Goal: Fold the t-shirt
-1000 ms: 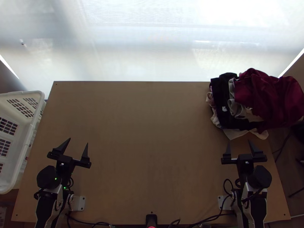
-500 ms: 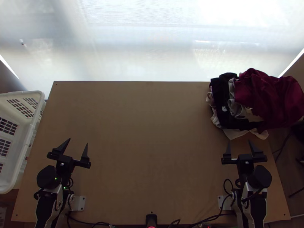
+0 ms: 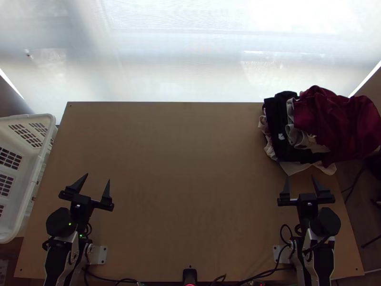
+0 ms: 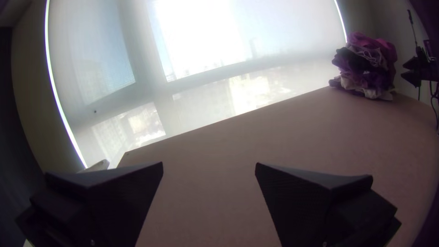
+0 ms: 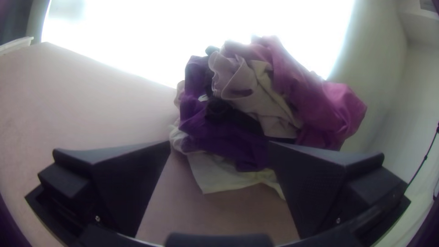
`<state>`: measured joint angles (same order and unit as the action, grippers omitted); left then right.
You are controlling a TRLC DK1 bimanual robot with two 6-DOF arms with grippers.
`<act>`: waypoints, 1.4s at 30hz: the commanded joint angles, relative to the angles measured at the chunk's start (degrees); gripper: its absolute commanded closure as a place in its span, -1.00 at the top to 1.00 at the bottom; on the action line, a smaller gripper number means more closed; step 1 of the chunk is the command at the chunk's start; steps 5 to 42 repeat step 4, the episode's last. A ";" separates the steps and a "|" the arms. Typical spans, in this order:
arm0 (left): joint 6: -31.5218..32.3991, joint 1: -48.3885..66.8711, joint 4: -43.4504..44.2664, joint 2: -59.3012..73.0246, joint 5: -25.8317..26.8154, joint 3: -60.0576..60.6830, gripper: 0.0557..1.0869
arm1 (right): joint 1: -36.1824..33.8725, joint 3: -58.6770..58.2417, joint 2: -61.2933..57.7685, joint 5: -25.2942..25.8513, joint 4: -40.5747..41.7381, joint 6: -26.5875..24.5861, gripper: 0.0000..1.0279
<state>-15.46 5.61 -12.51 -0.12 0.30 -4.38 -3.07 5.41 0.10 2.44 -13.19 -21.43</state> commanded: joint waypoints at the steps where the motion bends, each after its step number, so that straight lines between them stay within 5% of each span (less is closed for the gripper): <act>1: 0.00 0.02 0.03 0.03 0.06 -0.01 0.91 | -0.01 0.04 -0.01 0.02 0.01 0.07 0.91; 42: 0.00 0.02 0.03 0.03 0.06 -0.01 0.91 | -0.01 0.04 -0.01 0.02 0.01 -0.01 0.91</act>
